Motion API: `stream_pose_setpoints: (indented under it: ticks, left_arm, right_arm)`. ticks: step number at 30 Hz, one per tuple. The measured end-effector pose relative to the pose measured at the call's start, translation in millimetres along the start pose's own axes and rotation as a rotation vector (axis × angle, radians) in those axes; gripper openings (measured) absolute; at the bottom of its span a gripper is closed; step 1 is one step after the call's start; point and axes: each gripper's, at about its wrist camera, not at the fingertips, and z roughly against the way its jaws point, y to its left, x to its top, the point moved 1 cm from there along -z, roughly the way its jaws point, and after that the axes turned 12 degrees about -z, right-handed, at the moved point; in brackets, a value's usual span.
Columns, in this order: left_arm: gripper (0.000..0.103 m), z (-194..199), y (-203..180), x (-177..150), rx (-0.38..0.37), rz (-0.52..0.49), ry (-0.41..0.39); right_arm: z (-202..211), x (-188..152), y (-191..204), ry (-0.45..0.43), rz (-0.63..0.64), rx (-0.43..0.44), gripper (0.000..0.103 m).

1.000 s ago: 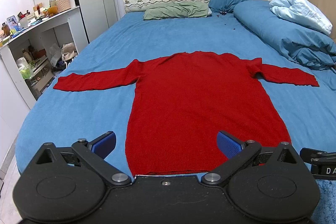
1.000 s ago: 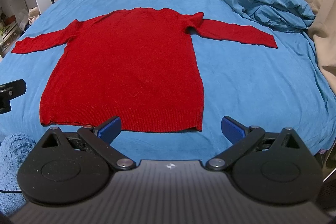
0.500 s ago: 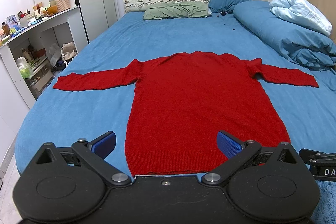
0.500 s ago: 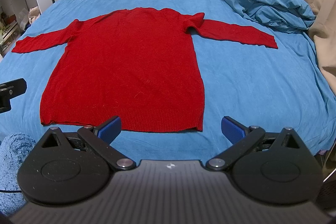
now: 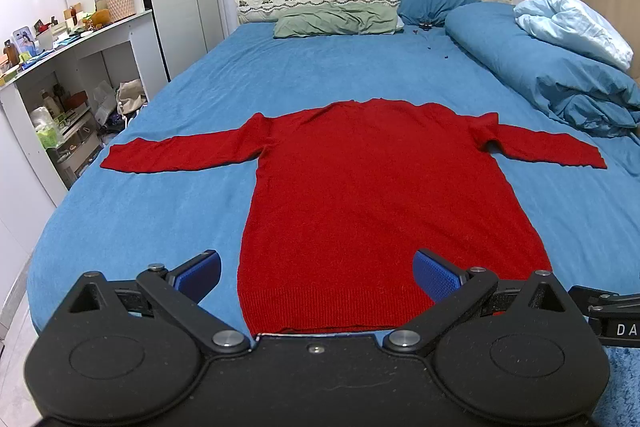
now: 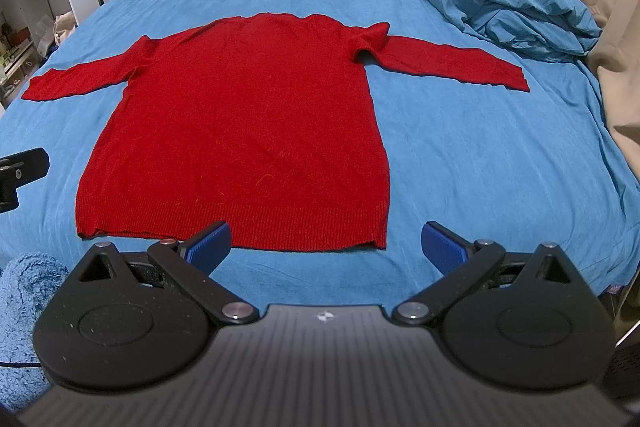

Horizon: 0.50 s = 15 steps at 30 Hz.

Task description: Fold small clothes

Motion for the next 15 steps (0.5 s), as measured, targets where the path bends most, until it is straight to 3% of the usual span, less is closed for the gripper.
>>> stream_pose_setpoints:
  ticks: [15]
  left_arm:
    - [0.103, 1.9, 1.4, -0.6, 0.005, 0.003, -0.007]
  right_arm:
    - [-1.5, -0.1, -0.3, 0.001, -0.003, 0.005, 0.103]
